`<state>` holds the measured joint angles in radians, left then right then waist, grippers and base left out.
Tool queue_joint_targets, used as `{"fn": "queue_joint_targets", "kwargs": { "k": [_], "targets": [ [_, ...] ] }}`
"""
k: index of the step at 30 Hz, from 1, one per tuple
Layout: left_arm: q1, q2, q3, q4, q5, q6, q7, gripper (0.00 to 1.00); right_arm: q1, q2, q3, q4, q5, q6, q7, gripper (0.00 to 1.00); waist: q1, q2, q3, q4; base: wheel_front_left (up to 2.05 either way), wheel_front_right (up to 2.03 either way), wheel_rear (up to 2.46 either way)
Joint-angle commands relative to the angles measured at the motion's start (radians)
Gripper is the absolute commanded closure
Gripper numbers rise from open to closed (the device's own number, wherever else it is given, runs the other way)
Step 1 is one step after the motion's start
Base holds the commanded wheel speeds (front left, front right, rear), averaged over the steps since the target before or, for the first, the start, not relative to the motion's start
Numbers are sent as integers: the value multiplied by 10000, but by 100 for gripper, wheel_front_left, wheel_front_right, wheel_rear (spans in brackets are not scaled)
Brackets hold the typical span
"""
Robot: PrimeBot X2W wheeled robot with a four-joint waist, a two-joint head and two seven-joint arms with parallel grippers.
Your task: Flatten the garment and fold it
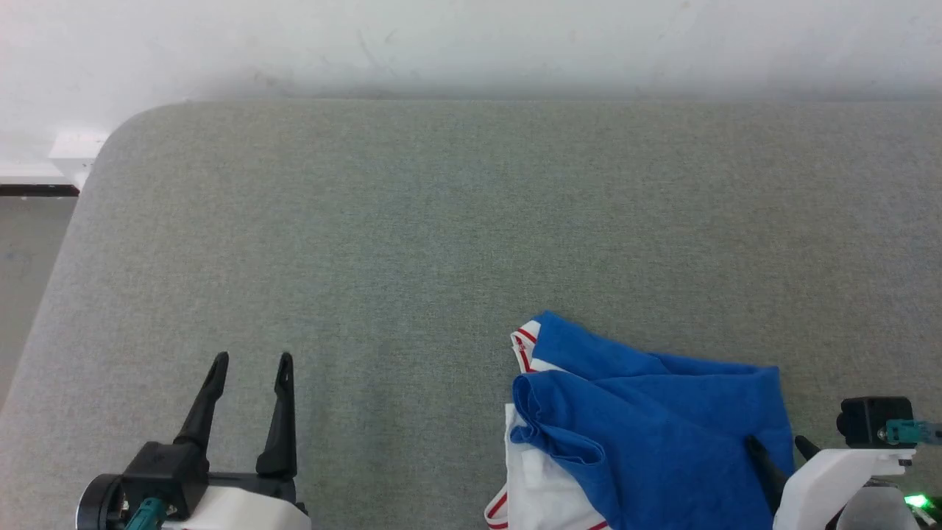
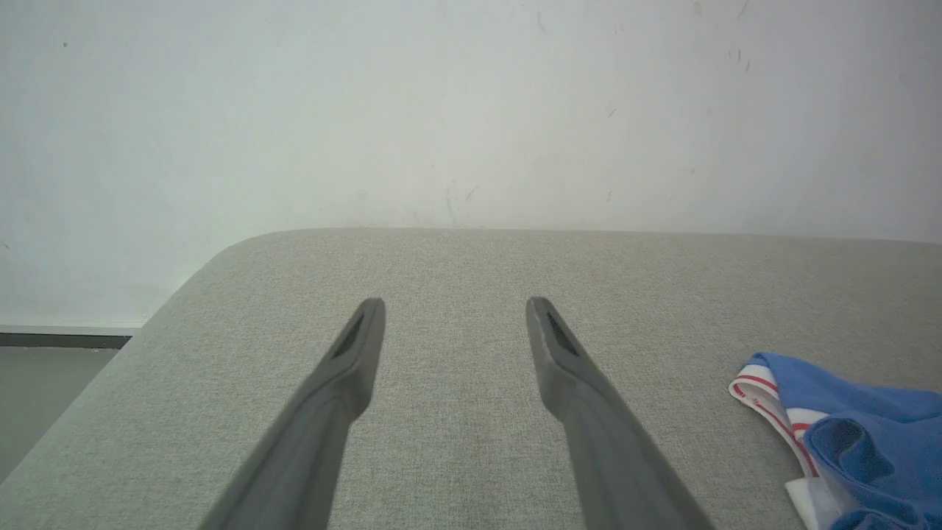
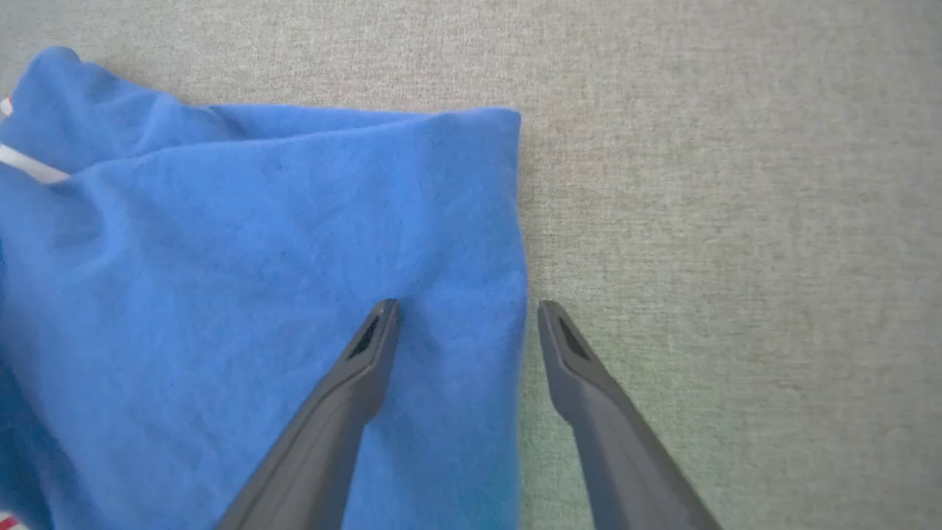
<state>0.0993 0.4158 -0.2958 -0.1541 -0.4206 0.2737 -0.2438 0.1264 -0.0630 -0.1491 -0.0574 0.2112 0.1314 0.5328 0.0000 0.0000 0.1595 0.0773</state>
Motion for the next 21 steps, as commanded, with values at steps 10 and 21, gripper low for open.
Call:
{"fn": "queue_joint_targets", "kwargs": {
  "k": [10, 21],
  "targets": [
    [-178, 190, -101, -120, 119, 27, 229, 0, -180, 98, -34, 1155, 11, -7, -300, 64, 0, 0, -161, 413, 0, 0, 0],
    [-190, 54, -147, -468, 68, 52, 114, 0, -1114, -58, 504, 479, -46, -7, -691, 100, 0, 0, -309, -354, 0, 0, 0]
  ]
}}
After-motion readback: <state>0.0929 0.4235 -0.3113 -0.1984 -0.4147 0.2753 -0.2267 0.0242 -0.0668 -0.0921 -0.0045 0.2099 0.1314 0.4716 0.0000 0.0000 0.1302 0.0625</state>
